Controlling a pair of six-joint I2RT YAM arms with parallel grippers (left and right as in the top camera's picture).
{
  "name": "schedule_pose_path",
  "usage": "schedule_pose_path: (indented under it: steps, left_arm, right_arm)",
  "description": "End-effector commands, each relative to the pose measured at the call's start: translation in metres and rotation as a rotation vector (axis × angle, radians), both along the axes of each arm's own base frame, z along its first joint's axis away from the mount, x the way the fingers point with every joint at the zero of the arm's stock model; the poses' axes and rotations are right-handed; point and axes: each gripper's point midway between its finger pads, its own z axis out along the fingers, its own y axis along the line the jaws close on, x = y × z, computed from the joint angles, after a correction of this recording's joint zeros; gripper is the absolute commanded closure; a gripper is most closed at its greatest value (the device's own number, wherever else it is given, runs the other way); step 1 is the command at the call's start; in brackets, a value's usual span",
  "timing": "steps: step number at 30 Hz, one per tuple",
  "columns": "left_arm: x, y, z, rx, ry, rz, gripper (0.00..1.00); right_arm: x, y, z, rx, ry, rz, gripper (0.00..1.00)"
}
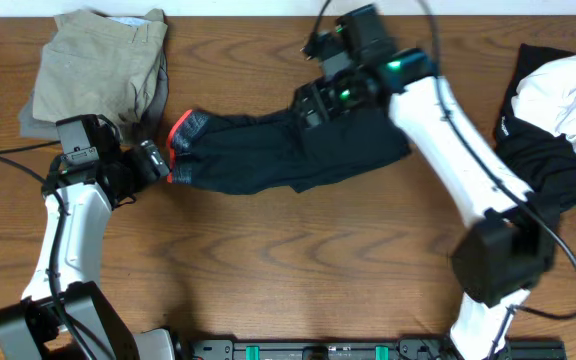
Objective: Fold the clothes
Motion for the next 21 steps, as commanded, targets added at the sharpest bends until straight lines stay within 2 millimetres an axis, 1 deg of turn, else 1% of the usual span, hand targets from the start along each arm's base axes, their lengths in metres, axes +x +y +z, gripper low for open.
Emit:
schedule_pose_path:
  steps: [1,3,6,8,10,14,21]
  left_arm:
    - [0.005,-0.025,-0.01,-0.105,-0.008,-0.164,0.02]
    - [0.004,-0.028,-0.023,-0.118,0.02,-0.195,0.02]
    - [0.005,-0.027,-0.041,-0.123,0.055,-0.216,0.02]
    - [0.01,-0.026,-0.048,-0.122,0.054,-0.215,0.02]
    - [0.017,-0.024,-0.05,-0.117,0.032,-0.217,0.02]
    - [0.032,-0.027,-0.043,-0.131,-0.043,-0.239,0.02]
    - [0.053,-0.037,-0.017,-0.185,-0.151,-0.287,0.02]
  right_arm:
    - [0.007,-0.026,0.016,-0.015,-0.029,-0.049,0.09]
    - [0.007,-0.036,0.013,-0.025,-0.008,-0.068,0.09]
    - [0.003,-0.044,0.009,-0.037,0.022,-0.081,0.09]
    - [0.001,-0.046,0.008,-0.045,0.031,-0.081,0.09]
    - [0.0,-0.046,0.007,-0.051,0.03,-0.071,0.09]
    - [0.0,-0.046,0.007,-0.052,0.031,-0.069,0.09]
    - [0.001,-0.049,0.006,-0.069,0.025,-0.079,0.08]
